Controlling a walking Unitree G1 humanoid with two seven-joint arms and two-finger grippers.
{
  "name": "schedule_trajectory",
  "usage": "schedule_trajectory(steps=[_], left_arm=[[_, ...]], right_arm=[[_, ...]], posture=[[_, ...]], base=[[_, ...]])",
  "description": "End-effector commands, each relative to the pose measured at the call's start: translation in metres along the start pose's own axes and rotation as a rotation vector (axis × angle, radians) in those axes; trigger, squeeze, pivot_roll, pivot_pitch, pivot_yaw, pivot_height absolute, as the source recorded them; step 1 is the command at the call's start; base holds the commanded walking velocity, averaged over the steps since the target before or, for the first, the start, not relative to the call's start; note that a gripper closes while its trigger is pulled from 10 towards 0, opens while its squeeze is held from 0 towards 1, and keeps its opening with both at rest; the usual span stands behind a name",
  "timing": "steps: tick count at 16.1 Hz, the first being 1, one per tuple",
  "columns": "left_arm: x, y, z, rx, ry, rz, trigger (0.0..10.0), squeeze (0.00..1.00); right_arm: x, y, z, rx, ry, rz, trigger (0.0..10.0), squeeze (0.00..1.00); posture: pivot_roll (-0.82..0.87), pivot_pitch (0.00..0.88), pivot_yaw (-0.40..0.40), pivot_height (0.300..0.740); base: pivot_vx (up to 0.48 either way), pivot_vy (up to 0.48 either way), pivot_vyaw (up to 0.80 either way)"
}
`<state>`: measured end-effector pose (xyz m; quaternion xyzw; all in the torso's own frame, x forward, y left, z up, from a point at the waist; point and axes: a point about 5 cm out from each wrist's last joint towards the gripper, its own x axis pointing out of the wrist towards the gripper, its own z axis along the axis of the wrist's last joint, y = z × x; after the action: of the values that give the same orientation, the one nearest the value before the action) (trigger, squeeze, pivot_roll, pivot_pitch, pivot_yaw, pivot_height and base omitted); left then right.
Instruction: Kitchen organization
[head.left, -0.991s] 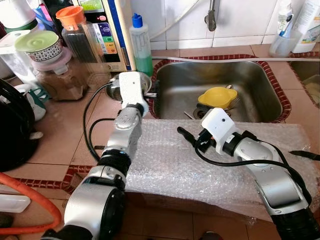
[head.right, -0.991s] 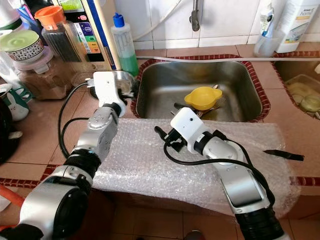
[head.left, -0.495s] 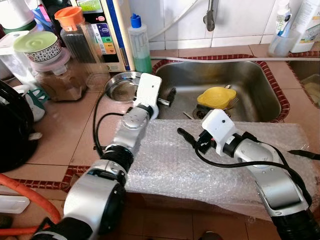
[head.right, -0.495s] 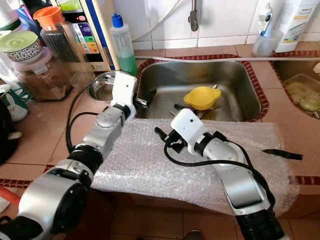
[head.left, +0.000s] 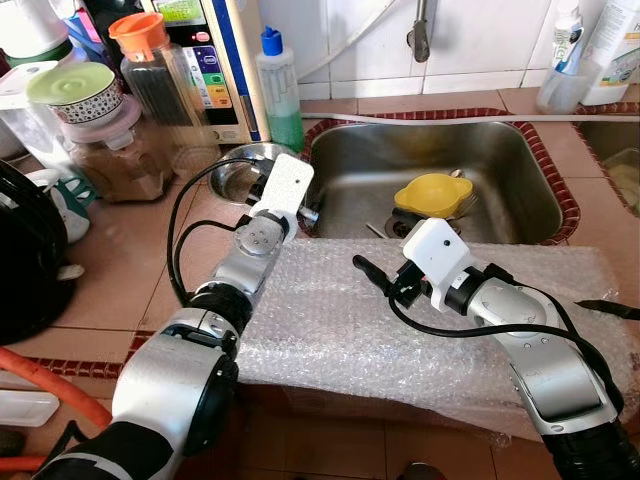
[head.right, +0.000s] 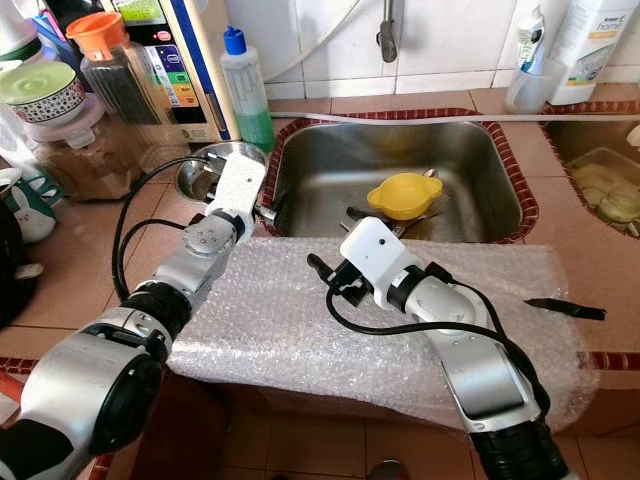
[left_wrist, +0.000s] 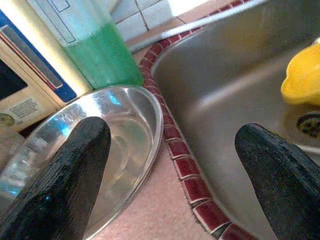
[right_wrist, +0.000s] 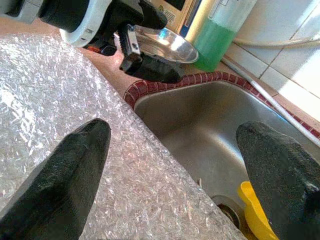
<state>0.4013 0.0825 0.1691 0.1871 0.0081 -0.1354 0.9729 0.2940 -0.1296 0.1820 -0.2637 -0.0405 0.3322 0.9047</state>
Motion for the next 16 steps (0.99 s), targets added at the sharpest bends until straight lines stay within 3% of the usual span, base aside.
schedule_trajectory(steps=[1,7,13,14,16], left_arm=[[-0.002,0.006,-0.011,0.052,0.053,0.011,10.0,0.0],[-0.005,0.025,-0.022,0.159,0.126,0.061,10.0,0.0],[-0.009,0.023,-0.033,0.247,0.173,0.03,10.0,0.0],[-0.008,0.022,-0.032,0.261,0.171,0.025,9.6,0.0],[-0.008,0.023,-0.031,0.284,0.171,0.027,6.2,0.0]], right_arm=[[0.001,0.004,0.008,-0.016,-0.027,0.021,10.0,0.71],[0.001,0.008,0.01,-0.014,-0.033,0.03,10.0,0.71],[0.0,0.01,0.011,-0.014,-0.034,0.037,10.0,0.71],[0.0,0.011,0.011,-0.014,-0.034,0.037,10.0,0.71],[0.0,0.011,0.012,-0.014,-0.035,0.037,10.0,0.71]], posture=[[-0.41,0.142,0.159,0.74],[-0.4,0.158,0.153,0.74],[-0.41,0.164,0.15,0.74],[-0.41,0.164,0.151,0.74],[-0.41,0.165,0.151,0.74]], base=[[0.0,0.0,0.0],[0.0,0.0,0.0],[0.0,0.0,0.0],[0.0,0.0,0.0],[0.0,0.0,0.0]])
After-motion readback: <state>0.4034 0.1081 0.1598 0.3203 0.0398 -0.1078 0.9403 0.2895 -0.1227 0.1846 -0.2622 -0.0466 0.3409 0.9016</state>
